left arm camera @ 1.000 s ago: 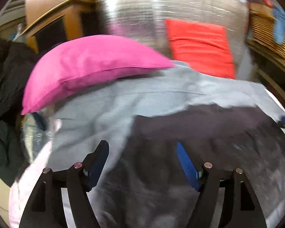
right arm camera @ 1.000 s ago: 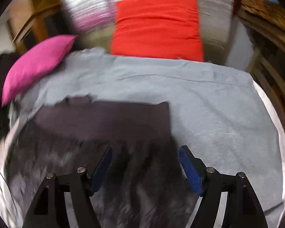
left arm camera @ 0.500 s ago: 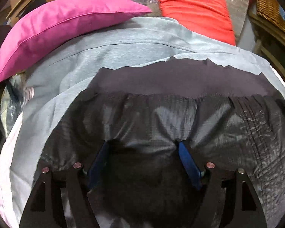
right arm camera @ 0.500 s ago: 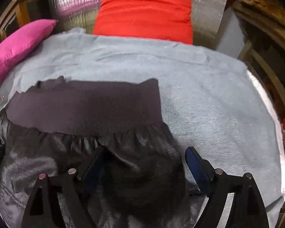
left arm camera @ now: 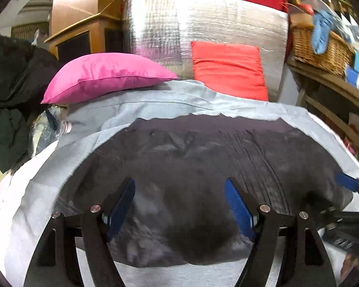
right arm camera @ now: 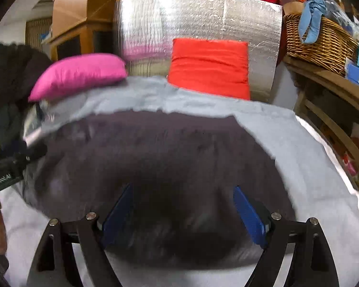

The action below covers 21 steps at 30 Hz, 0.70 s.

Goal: Fold large clothes

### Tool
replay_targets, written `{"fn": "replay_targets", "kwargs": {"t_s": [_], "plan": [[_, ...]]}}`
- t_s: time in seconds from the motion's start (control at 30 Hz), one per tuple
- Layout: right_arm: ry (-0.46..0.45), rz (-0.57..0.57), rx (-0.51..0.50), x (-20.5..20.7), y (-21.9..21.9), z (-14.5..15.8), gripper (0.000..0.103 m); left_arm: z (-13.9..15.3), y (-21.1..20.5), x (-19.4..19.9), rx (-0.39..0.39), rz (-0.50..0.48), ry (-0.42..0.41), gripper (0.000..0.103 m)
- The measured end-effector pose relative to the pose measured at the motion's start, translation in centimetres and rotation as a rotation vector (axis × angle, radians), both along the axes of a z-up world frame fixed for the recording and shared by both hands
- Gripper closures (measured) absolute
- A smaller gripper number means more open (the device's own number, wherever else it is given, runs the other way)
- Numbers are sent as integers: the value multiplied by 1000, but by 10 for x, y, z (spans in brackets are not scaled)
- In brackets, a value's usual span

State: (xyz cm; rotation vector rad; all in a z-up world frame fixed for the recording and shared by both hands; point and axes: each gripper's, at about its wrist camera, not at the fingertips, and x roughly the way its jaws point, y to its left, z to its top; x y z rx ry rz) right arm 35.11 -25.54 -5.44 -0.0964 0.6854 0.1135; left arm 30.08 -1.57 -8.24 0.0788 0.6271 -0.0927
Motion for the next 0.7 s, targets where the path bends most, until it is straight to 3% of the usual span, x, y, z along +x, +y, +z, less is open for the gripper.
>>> {"fn": "replay_targets", "kwargs": {"t_s": [0.07, 0.17, 0.3, 0.43, 0.5, 0.6, 0.7], "plan": [[-5, -3, -91, 4, 14, -19, 15, -25, -12, 18, 86, 20, 77, 25], [33, -31, -167, 25, 18, -36, 14, -51, -14, 43, 116, 35, 168, 20], [143, -100, -102, 56, -7, -47, 0, -56, -14, 55, 127, 36, 197, 18], [197, -115, -83, 66, -11, -42, 1, -37, -6, 54, 91, 33, 221, 18], [210, -115, -47, 73, -19, -29, 1, -21, 4, 46, 49, 45, 171, 18], [149, -105, 21, 66, -27, 4, 0, -1, 17, 37, 16, 69, 98, 18], [153, -43, 8, 80, -16, 17, 0, -2, 15, 57, 2, 107, 148, 18]]}}
